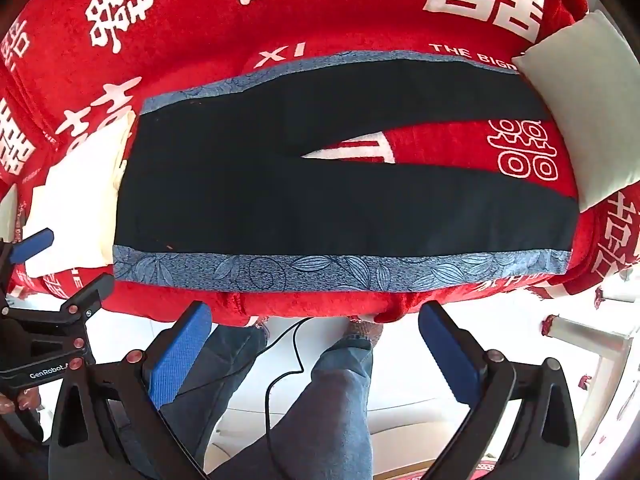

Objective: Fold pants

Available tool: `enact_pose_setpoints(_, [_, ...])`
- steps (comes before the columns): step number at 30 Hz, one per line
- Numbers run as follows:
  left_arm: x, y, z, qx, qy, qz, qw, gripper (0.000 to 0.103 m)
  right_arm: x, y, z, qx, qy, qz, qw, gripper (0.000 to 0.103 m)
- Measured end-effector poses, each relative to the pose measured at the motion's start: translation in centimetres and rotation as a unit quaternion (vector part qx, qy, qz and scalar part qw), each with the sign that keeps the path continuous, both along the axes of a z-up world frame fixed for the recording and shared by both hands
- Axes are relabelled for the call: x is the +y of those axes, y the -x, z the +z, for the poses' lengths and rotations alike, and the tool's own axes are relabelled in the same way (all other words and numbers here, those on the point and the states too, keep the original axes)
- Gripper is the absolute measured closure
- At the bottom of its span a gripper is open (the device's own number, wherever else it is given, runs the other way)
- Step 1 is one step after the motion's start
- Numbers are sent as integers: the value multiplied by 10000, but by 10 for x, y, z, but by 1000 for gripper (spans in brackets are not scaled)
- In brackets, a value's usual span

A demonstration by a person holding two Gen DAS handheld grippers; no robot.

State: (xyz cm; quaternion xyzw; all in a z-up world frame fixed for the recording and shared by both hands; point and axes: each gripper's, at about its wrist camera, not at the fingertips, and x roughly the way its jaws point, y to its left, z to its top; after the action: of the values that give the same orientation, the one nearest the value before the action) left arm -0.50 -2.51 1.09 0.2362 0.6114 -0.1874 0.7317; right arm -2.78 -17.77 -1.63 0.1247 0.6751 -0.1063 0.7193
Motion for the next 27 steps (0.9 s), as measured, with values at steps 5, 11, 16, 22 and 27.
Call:
enact_pose_setpoints(5, [0, -2, 2, -34, 3, -3, 10000, 0, -5, 2, 1, -6, 0, -56, 10000, 0])
enact_pose_setpoints(11, [-2, -6, 4, -91, -38, -46, 9999, 0, -7, 3, 3, -31, 28, -171, 9998, 0])
enact_pose_setpoints(16, [-2, -5, 4, -112, -39, -14, 9999, 0, -8, 1, 4, -43, 56, -151, 9999, 0])
enact_pose_setpoints(22, [-2, -6, 2, -78, -56, 5, 10000, 0, -9, 0, 4, -50, 71, -130, 9999, 0])
enact_pose_setpoints(27, [-3, -6, 1, -77, -68, 5, 9999, 0, -11, 0, 3, -42, 70, -160, 9998, 0])
